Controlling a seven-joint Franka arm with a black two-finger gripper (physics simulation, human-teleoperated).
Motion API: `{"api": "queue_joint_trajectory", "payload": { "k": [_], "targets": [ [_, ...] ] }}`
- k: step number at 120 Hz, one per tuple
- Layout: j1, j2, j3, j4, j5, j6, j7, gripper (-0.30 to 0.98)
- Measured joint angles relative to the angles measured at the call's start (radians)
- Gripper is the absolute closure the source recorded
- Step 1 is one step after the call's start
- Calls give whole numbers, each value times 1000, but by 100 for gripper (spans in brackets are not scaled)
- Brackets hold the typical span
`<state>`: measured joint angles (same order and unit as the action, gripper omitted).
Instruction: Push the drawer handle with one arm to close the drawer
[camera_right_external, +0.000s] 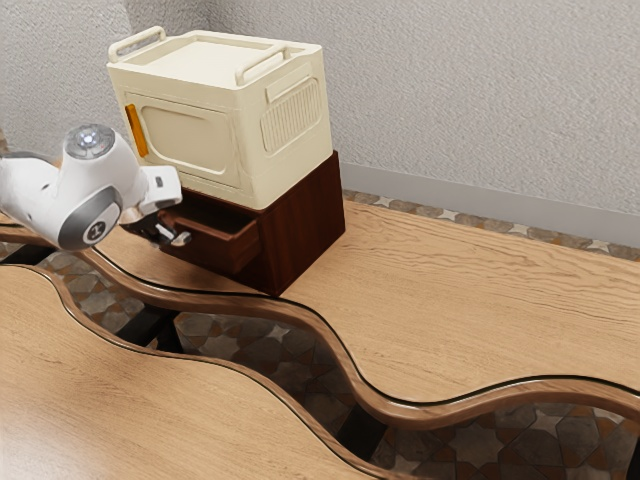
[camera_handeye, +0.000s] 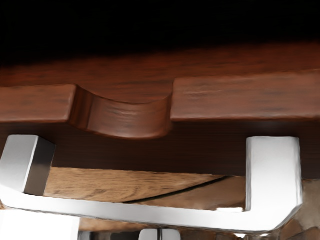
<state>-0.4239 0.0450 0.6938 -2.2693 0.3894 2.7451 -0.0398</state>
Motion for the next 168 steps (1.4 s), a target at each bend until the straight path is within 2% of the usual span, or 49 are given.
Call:
{"api": "queue_joint_trajectory", "payload": {
  "k": [112,138,168],
  "targets": [
    [13,159,-26,127,-7,127,-4,79],
    [103,187,-132,161,-11,138,-4,79],
    [120,190,-147,153,-12,142,-4,79]
  ]
}}
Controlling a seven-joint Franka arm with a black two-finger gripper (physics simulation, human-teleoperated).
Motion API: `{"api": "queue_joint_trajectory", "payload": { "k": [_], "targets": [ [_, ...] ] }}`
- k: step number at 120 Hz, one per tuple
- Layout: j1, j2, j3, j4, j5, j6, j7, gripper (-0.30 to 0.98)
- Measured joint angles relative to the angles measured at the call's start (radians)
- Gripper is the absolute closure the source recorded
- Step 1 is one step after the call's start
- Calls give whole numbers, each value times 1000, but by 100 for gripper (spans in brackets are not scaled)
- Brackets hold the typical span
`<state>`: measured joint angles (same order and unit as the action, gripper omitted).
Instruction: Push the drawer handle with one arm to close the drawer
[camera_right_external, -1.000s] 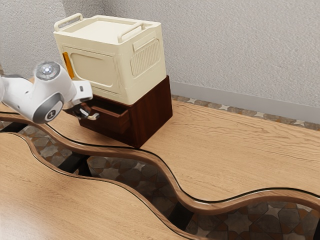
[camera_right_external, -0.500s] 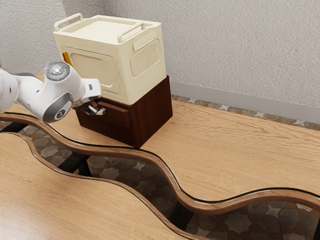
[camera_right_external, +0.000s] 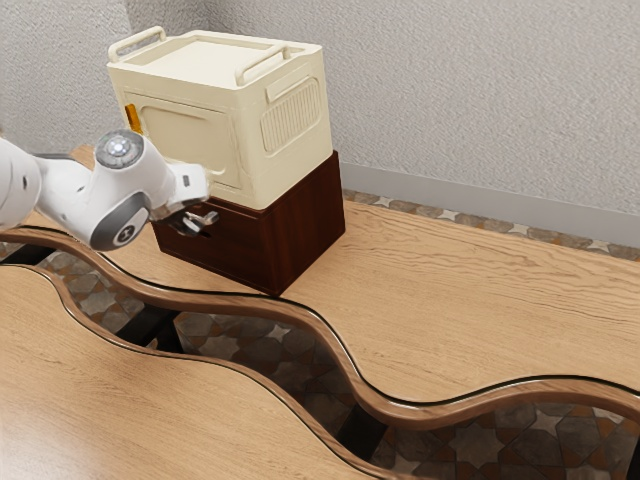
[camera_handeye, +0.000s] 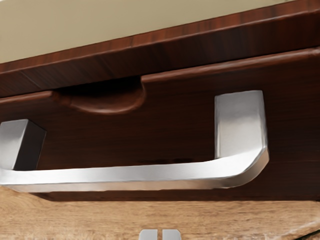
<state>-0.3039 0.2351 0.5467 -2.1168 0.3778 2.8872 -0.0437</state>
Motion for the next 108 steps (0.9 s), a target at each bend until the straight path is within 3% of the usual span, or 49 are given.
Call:
{"api": "queue_joint_trajectory", "payload": {
  "k": [20,47,76,108],
  "targets": [
    [-31,-182,5,-124,1,-54,2,79],
    [-159,-487,9,-132,0,-404,3,77],
    [-186,-569,7,-22,-156,-805,4,29],
    [-213,-567,5,11,-173,-977,5,8]
  ]
}}
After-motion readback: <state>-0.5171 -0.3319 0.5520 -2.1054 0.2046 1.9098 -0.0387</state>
